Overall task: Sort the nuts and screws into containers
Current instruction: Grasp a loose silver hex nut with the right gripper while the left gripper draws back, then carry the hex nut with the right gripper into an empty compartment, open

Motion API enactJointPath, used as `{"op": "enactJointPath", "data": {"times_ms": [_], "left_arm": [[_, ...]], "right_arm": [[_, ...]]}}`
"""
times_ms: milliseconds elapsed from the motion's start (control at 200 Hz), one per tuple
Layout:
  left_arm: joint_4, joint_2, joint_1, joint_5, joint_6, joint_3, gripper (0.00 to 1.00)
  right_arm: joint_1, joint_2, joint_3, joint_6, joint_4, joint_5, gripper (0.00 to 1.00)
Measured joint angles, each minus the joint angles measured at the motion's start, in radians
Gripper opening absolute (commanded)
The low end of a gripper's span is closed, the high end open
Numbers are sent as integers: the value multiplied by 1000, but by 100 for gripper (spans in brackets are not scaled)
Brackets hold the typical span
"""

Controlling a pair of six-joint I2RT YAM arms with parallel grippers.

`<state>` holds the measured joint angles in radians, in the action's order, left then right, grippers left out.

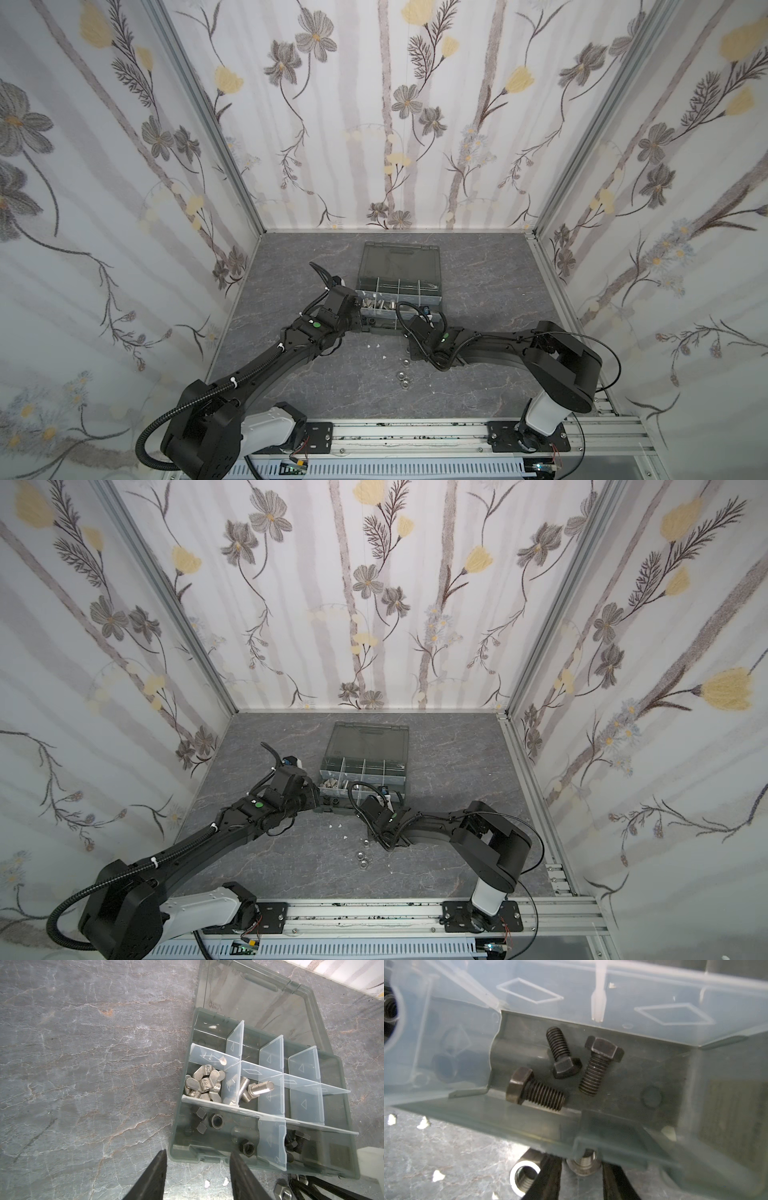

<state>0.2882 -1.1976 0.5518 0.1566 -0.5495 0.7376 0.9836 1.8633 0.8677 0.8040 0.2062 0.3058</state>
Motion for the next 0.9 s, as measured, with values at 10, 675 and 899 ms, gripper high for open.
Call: {"op": "enactJointPath", "data": {"times_ms": [10, 675, 899], "left_arm": [[0, 0, 0, 0, 0, 0, 52], [-2, 14, 0, 0, -4, -15, 52], [-3, 18, 0, 0, -5, -20, 52]], "right_arm": [[0, 1, 1, 0, 0, 2, 31], [76, -93, 25, -20, 74, 3, 20], [24, -147, 153, -109, 96, 4, 21]]}}
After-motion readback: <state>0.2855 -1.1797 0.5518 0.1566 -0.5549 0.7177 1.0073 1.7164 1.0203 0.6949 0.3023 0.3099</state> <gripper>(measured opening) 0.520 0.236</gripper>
